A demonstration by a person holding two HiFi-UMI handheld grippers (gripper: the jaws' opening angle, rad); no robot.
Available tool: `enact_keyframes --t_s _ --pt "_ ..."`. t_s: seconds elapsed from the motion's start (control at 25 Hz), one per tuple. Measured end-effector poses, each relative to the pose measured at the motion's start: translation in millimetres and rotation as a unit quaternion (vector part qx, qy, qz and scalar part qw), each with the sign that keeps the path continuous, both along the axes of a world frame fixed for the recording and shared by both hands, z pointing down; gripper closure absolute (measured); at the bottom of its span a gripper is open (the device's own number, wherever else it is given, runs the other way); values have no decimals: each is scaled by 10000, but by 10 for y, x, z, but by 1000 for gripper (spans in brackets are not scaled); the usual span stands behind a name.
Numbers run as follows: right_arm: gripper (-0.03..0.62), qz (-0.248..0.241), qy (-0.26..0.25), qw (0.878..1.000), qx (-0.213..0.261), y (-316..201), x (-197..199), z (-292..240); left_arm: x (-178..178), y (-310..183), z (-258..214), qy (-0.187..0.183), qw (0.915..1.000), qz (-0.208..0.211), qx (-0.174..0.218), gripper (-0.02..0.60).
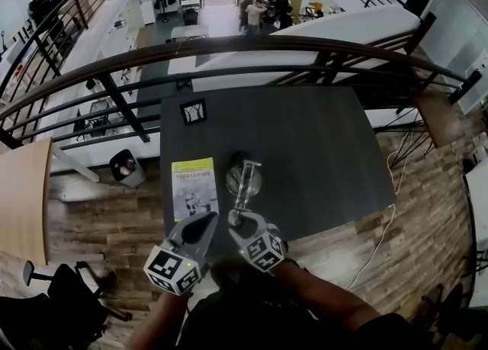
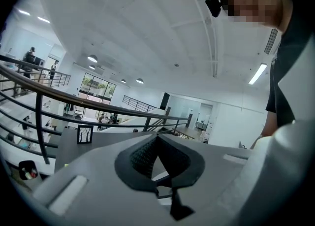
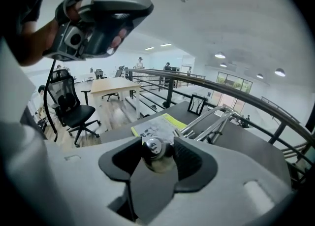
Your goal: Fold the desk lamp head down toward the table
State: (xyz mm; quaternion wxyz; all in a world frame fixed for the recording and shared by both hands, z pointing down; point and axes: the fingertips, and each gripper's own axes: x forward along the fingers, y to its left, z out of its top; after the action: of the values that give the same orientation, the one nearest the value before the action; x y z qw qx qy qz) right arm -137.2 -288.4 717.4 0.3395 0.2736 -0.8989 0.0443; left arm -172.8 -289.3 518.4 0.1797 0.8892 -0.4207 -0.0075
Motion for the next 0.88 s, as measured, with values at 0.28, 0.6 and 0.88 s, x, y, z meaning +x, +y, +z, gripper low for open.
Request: enact_keyframes --t_s 0.28,0.6,0.88 --pt "395 -30 235 9997 -93 -92 -10 305 11 25 24 21 10000 -13 -52 580" --pt "394 -87 484 9988 22 -193 0 530 -6 37 70 -7 9999 -68 -122 580" --pt "395 -85 521 9986 20 -238 4 599 -22 54 70 -5 9999 -133 -77 580"
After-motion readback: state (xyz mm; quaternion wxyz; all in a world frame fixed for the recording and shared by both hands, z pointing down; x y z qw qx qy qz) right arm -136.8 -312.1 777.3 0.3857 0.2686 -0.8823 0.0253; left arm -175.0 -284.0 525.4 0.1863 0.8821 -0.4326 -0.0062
